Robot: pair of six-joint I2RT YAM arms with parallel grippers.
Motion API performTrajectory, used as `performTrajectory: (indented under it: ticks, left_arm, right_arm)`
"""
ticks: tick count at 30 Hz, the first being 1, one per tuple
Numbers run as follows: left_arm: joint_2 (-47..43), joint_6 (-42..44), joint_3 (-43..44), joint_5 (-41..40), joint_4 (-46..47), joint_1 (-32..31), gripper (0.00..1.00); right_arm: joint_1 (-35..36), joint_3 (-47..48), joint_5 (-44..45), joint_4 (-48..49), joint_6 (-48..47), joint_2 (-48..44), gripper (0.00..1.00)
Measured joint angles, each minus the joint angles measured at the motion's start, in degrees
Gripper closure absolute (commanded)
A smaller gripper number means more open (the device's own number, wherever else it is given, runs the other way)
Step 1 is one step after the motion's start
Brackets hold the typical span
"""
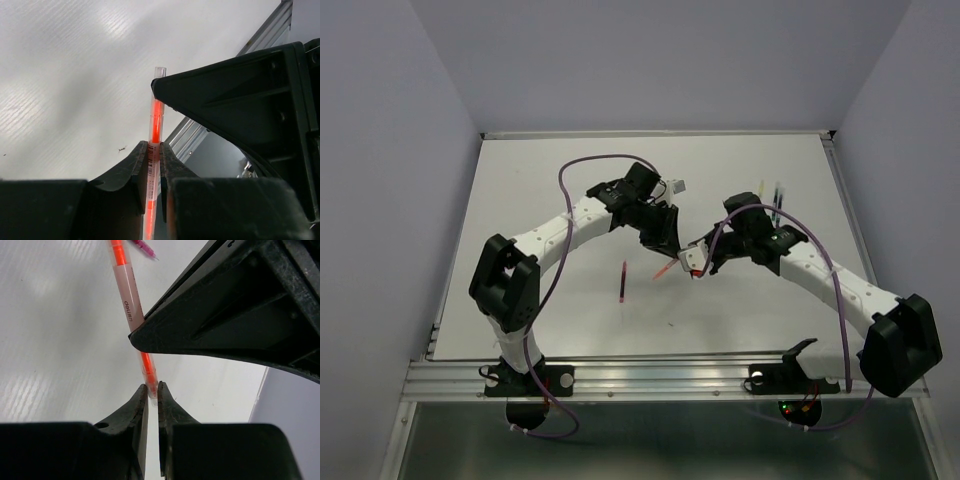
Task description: Insert the pens into the pen caps
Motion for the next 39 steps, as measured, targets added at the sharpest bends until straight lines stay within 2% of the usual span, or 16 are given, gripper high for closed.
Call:
performTrajectory:
  ticks: [28, 34, 39]
  left_arm:
    - [0.42, -2.01, -1.29, -0.81, 3.96, -1.16, 1.00]
    - [5.53, -4.28, 0.24, -9.20, 13.49, -1.97, 1.00]
    - [5.77, -5.68, 1.11, -11.67, 17.73, -1.92, 1.00]
  right_arm:
    - [-1.18, -0.35, -0.85, 0.31, 2.73, -2.40, 0.99]
    - [1.40, 1.64, -12.79, -0.59, 0.28, -2.89, 0.99]
    - [2.73, 3.58, -15.41, -3.45, -2.43, -0.46, 0.99]
